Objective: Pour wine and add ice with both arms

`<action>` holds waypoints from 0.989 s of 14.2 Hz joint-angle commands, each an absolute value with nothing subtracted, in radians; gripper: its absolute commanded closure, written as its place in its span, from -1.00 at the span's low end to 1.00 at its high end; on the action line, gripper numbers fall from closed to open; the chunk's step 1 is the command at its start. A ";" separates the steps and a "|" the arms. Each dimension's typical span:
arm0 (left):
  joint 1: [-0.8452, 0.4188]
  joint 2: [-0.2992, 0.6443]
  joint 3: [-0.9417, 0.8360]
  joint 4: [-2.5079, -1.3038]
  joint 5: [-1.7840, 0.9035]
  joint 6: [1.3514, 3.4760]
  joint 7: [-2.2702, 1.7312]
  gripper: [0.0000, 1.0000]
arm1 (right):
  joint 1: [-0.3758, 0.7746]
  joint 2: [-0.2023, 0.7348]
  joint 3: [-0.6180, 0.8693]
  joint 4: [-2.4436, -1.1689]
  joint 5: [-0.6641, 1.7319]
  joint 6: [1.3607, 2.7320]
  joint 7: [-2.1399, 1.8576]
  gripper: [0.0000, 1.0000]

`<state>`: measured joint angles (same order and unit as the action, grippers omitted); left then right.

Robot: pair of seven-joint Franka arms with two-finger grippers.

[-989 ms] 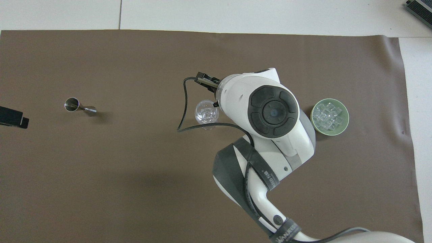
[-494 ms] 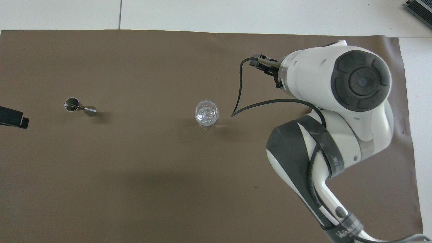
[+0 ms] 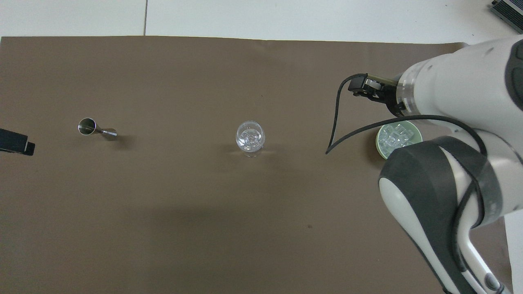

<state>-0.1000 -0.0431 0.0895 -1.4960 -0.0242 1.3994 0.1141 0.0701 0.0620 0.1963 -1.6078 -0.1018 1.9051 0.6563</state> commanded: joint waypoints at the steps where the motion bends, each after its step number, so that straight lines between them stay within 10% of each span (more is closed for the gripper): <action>1: -0.104 -0.072 0.094 -1.531 -0.006 1.416 0.124 -1.00 | 0.005 0.032 0.207 -1.620 -0.060 1.841 0.563 -1.00; 14: -0.104 -0.072 0.094 -1.531 -0.006 1.416 0.124 -1.00 | 0.078 -0.087 -0.101 -1.611 -0.005 1.605 0.149 -1.00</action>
<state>-0.1000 -0.0432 0.0896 -1.4961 -0.0242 1.3994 0.1141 0.0494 -0.0539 -0.0494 -1.6047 -0.0299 1.6348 0.2127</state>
